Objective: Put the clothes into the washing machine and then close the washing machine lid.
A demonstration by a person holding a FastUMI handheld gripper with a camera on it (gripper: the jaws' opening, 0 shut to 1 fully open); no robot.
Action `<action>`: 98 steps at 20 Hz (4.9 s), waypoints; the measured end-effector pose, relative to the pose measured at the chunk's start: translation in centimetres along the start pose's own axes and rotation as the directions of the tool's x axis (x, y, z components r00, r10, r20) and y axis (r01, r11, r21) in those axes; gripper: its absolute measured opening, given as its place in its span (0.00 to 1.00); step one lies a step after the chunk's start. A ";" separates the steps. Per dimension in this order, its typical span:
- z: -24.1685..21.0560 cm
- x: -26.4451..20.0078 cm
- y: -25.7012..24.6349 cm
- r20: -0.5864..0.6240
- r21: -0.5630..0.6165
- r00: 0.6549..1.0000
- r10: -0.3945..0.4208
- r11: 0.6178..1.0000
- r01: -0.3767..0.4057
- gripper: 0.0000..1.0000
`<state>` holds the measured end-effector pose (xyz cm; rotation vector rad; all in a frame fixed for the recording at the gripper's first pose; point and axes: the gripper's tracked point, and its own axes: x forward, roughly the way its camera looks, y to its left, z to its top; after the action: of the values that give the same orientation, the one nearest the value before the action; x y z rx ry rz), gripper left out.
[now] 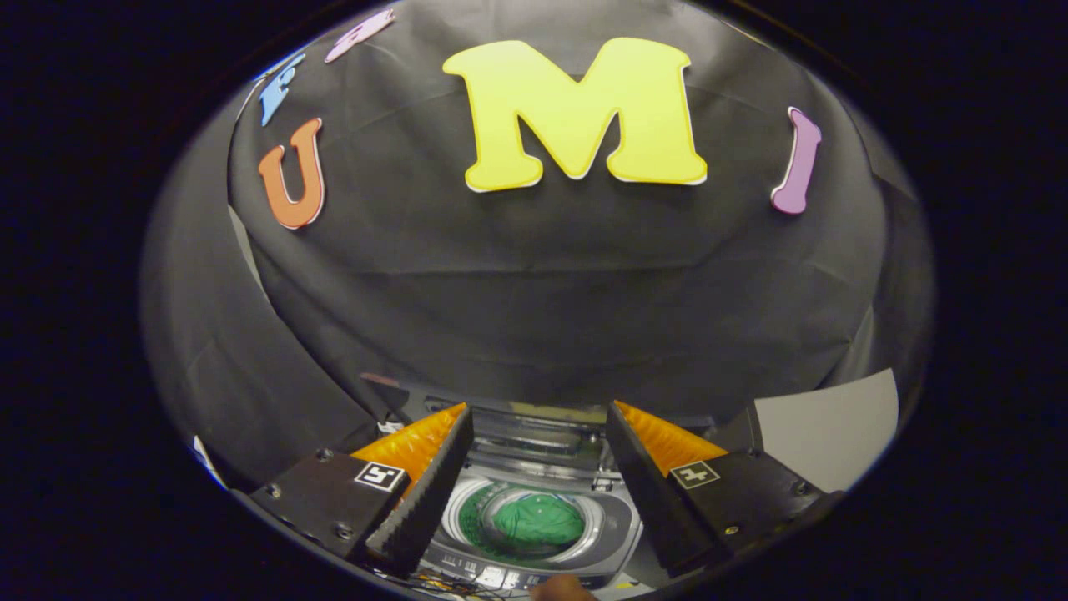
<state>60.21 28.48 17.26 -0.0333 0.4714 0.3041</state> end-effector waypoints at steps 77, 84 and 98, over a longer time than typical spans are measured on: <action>-17.7 -1.2 0.4 0.171 -0.110 0.985 -0.014 0.993 0.033 1.00; -22.7 -14.6 -3.4 0.292 -0.122 0.956 -0.005 0.992 0.043 1.00; -31.8 -40.0 -17.5 0.402 0.144 0.904 -0.143 0.985 0.092 1.00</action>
<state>17.46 -2.64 6.37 0.1206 0.0659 0.1550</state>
